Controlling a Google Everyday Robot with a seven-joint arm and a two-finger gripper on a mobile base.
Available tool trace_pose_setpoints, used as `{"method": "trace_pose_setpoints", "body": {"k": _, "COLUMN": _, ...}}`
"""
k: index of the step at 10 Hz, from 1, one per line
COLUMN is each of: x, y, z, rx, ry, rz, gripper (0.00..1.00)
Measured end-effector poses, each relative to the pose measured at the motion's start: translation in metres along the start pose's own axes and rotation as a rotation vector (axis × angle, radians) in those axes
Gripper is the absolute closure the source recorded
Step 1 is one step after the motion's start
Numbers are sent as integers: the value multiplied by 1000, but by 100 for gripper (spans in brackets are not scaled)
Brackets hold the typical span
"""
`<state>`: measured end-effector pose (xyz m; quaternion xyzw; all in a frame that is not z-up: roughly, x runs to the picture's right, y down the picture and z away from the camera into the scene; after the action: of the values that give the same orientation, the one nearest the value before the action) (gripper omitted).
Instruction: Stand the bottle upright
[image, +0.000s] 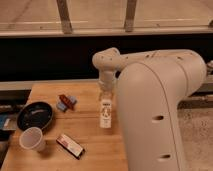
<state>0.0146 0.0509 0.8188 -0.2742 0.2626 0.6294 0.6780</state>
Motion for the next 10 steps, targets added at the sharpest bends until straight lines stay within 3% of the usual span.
{"method": "trace_pose_setpoints", "body": {"k": 10, "x": -31, "y": 16, "z": -18, "rx": 1, "ry": -50, "rz": 7, "gripper": 100}}
